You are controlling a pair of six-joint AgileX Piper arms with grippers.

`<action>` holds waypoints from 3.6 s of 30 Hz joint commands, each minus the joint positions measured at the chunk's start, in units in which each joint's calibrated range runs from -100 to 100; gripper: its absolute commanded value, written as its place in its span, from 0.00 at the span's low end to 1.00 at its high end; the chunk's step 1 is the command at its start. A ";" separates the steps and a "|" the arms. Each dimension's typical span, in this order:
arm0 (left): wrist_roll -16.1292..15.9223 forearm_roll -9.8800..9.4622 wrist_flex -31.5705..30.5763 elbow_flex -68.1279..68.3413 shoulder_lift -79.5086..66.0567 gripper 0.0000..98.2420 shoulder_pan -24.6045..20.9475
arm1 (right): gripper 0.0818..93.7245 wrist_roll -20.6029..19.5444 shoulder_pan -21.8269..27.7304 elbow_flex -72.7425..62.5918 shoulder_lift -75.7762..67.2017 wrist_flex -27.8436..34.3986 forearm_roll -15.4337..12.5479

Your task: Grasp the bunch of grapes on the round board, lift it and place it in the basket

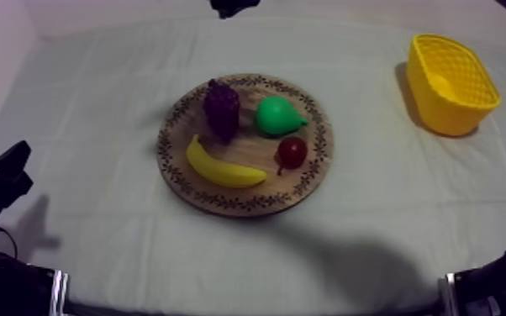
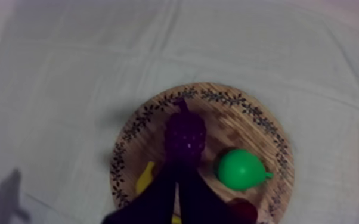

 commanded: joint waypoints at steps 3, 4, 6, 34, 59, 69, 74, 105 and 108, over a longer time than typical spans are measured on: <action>0.00 0.02 0.01 -0.03 0.00 0.00 -0.03 | 0.01 -0.55 0.26 -1.39 2.16 1.93 0.03; 0.00 0.02 0.01 -0.03 0.00 0.00 -0.03 | 0.02 -0.82 0.36 -1.86 2.58 2.45 -0.08; 0.00 0.02 0.01 -0.03 0.00 0.00 -0.03 | 0.05 -1.22 0.60 -2.74 3.19 3.55 -0.50; 0.00 0.02 0.01 -0.03 0.00 0.00 -0.03 | 0.79 -4.53 0.85 0.24 5.73 -1.54 -4.39; 0.00 0.02 0.01 -0.03 0.00 0.00 -0.03 | 0.74 -2.44 2.77 13.78 15.59 -28.72 -6.29; 0.00 0.02 0.01 -0.03 0.00 0.00 -0.03 | 0.71 -1.73 3.41 12.01 21.53 -34.12 -5.41; 0.00 0.02 0.01 -0.03 0.00 0.00 -0.03 | 0.67 -1.57 3.76 11.10 23.58 -36.25 -4.95; 0.00 0.02 0.01 -0.03 0.00 0.00 -0.03 | 0.36 0.95 5.97 19.45 7.83 -36.03 -3.25; 0.00 0.02 0.01 -0.03 0.00 0.00 -0.03 | 0.35 1.46 6.95 22.07 3.24 -36.06 -2.49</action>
